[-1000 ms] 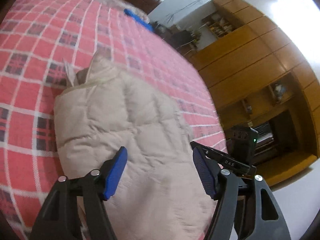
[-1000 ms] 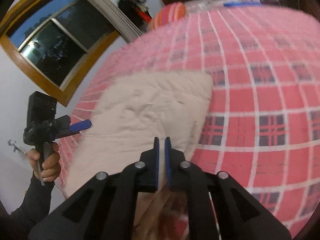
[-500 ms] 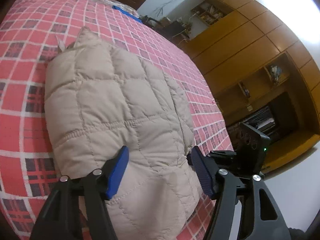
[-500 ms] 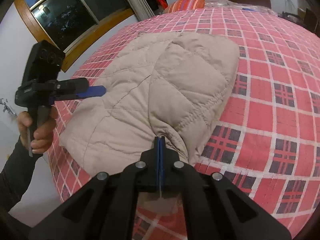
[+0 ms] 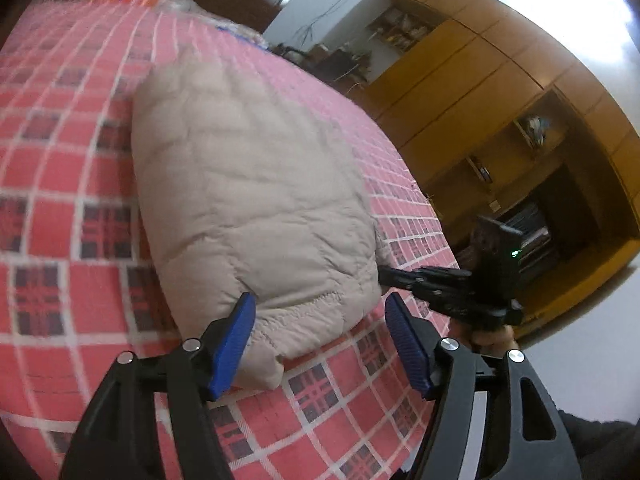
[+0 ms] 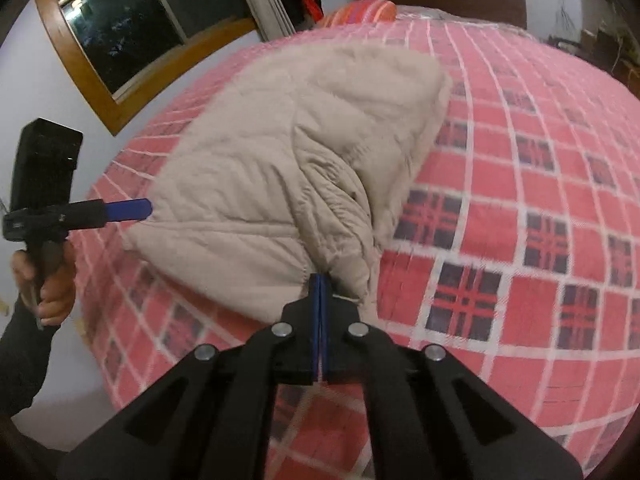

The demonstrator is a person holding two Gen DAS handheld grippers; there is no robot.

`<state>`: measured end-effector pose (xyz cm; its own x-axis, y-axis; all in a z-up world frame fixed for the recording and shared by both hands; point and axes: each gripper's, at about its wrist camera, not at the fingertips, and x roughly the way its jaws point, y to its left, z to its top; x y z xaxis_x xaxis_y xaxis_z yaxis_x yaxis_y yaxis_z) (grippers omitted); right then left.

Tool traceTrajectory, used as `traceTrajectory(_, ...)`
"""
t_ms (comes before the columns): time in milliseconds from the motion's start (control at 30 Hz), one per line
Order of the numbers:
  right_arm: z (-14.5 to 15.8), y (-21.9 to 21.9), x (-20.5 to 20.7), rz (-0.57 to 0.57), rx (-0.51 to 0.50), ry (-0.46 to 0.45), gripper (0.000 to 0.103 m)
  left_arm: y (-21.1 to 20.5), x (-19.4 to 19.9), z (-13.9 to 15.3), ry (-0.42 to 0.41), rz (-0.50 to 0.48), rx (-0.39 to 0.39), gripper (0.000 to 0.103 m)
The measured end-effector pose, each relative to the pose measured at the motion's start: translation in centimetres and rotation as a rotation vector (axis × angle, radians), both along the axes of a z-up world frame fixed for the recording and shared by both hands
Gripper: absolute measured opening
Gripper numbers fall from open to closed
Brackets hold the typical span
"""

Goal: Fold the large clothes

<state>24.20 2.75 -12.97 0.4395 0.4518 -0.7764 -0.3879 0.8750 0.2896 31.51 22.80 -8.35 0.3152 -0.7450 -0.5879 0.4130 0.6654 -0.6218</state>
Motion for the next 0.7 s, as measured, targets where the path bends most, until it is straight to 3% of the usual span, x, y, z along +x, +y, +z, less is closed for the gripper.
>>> traceTrajectory(200,1.3,-0.4,-1.7,-0.024,0.017,-0.019,0.003,0.2,-1.7,1.3,-0.024,0.026,0.000,0.069)
traceTrajectory(267,2.3,-0.9,-3.5,-0.044,0.044,-0.032,0.008,0.6,-3.3,2.3,-0.052,0.052,0.000,0.079)
traceTrajectory(300,2.6,-1.0,-4.8,-0.056,0.049,-0.040,0.015,0.9,-4.5,2.9,-0.073,0.072,0.015,0.084)
traceTrajectory(333,3.2,-1.2,-5.9,-0.080,0.051,-0.056,0.025,1.0,-5.7,3.3,-0.090,0.100,0.050,0.085)
traceTrajectory(367,3.9,-1.2,-7.2,-0.115,0.049,-0.080,0.062,0.9,-6.6,3.6,-0.101,0.125,0.092,0.087)
traceTrajectory(400,4.4,-1.2,-8.1,-0.148,0.043,-0.102,0.092,0.7,-8.0,4.0,-0.116,0.159,0.165,0.090)
traceTrajectory(500,5.6,-0.6,-12.2,-0.218,0.016,-0.150,0.095,-0.1,-12.3,4.8,-0.160,0.217,0.313,0.096)
traceTrajectory(567,6.1,0.5,-14.8,-0.283,-0.055,-0.160,0.096,-0.5,-15.5,5.3,-0.200,0.272,0.405,0.098)
traceTrajectory(633,6.8,1.9,-17.1,-0.313,-0.118,-0.208,0.100,-0.5,-18.1,5.8,-0.226,0.328,0.466,0.099)
traceTrajectory(700,8.0,3.5,-19.4,-0.338,-0.178,-0.230,0.100,0.1,-19.7,6.2,-0.238,0.349,0.477,0.099)
